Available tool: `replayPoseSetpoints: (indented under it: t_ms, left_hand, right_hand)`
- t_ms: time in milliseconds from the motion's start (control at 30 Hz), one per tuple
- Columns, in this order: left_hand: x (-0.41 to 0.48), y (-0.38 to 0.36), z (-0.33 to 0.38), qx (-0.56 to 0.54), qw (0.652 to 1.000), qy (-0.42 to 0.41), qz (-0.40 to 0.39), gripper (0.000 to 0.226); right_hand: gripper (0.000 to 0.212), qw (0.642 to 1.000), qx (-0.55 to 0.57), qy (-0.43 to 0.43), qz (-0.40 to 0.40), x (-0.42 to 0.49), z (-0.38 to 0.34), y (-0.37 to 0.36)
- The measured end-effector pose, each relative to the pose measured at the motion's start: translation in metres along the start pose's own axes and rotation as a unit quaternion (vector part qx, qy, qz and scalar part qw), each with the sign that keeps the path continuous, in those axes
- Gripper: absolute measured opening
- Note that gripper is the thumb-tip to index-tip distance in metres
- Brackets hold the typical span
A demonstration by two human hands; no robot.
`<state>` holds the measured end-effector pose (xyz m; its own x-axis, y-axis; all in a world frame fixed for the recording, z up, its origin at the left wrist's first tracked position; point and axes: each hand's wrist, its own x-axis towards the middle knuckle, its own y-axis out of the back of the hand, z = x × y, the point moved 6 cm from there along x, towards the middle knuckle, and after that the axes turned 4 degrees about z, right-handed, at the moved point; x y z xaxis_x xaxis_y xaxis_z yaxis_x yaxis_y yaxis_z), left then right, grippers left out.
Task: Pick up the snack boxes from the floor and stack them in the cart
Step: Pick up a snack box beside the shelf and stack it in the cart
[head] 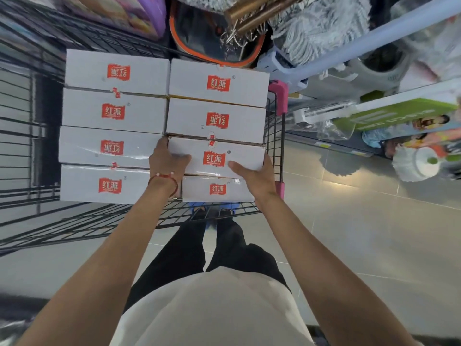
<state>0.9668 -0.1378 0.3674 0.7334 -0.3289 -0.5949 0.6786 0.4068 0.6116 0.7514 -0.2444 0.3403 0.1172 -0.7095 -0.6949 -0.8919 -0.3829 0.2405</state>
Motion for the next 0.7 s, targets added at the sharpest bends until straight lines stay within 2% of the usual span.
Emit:
replayPoseSetpoints:
  t_ms: [100, 200, 300, 400, 467, 567, 700]
  left_hand:
    - [-0.008, 0.0, 0.001, -0.016, 0.999, -0.019, 0.025, 0.058]
    - [-0.015, 0.005, 0.0, -0.044, 0.994, -0.075, 0.073, 0.055]
    - [-0.019, 0.016, -0.006, -0.056, 0.987, -0.101, 0.115, 0.067]
    - [-0.017, 0.029, -0.014, 0.035, 0.981, -0.127, 0.146, 0.072]
    - [-0.008, 0.028, -0.025, 0.107, 0.981, -0.12, 0.112, 0.079]
    - [0.002, 0.018, -0.038, 0.156, 0.981, -0.111, 0.028, 0.078]
    - [0.005, 0.015, -0.041, 0.185, 0.975, -0.124, 0.008, 0.074]
  right_hand:
    - [0.079, 1.0, 0.016, 0.001, -0.003, -0.003, 0.003, 0.001]
    - [0.078, 1.0, 0.014, -0.007, -0.012, -0.002, 0.007, 0.002]
    - [0.075, 0.999, 0.008, -0.016, -0.029, 0.0, 0.007, 0.003]
    - [0.07, 0.999, 0.011, -0.036, -0.038, -0.001, 0.005, 0.005]
    - [0.068, 0.997, 0.023, -0.061, -0.04, -0.001, 0.008, 0.003]
    - [0.067, 0.998, 0.029, -0.059, -0.025, 0.001, 0.011, -0.001]
    - [0.064, 0.999, 0.021, -0.043, -0.019, -0.001, 0.013, -0.005]
